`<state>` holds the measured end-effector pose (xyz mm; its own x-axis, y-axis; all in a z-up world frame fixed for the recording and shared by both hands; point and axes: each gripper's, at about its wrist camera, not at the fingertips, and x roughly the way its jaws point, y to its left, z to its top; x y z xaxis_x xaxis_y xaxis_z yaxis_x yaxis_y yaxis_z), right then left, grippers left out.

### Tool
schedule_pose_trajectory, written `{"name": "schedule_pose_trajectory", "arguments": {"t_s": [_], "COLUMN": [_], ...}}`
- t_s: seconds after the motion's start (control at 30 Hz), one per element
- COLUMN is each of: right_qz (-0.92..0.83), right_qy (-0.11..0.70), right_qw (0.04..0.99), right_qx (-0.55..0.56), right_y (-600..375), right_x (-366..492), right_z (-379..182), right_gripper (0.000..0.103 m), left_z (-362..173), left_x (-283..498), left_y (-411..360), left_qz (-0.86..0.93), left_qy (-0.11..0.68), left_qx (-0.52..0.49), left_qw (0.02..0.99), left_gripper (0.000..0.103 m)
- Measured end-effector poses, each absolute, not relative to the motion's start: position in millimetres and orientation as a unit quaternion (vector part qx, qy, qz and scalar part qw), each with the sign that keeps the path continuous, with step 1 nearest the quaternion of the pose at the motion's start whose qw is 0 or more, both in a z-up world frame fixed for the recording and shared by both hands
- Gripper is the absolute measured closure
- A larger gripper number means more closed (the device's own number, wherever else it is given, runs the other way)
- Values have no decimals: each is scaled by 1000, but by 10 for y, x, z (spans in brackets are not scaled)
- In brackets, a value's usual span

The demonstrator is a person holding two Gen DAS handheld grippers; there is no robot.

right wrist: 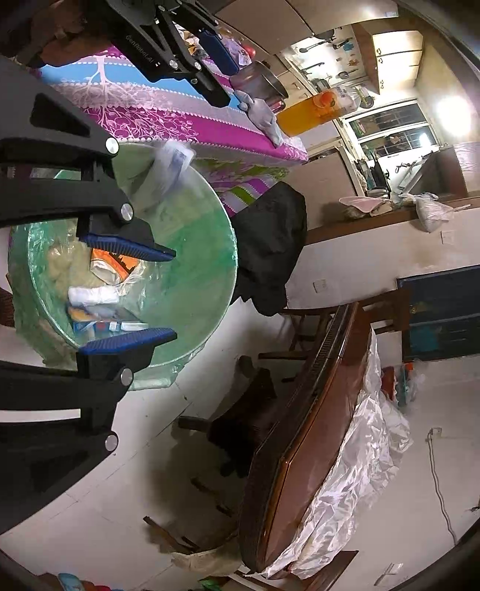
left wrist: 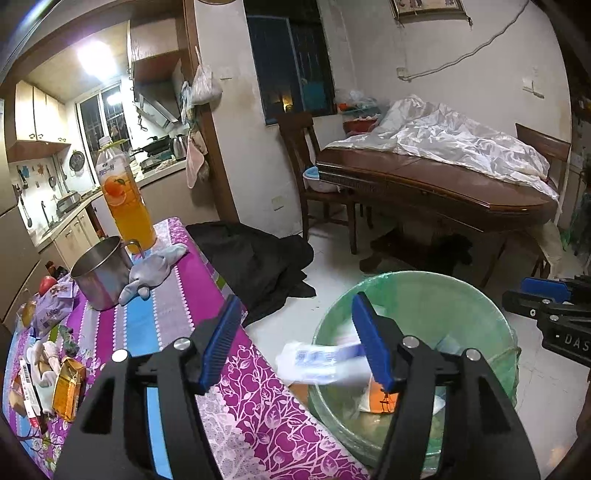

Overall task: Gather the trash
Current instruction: 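Carry the bag and blue box to the green bin and release both, then move both open tools back over the table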

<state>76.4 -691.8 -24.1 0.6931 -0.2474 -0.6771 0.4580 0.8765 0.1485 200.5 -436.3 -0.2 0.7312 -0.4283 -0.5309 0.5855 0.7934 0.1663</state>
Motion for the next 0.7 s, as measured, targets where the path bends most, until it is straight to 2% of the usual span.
{"name": "schedule_pose_trajectory", "arguments": {"t_s": [0.43,0.53,0.7], "right_qz": [-195,-187,-138], "right_qy": [324,311,267], "right_qw": [914,921,945], "right_qx": [149,141,126], "right_y": [-6806,-6648,-6137], "right_x": [662,624,560], "right_z": [-105,-13,170], "right_gripper": [63,60,45], "left_z": [44,66,89], "left_x": [1926,1922,1939], "left_y": [-4290,-4180,-3845], "left_qz": [-284,-281,-265], "left_qy": [241,241,238], "left_qx": [164,163,163], "left_qw": [913,915,920], "left_gripper": [43,43,43]}}
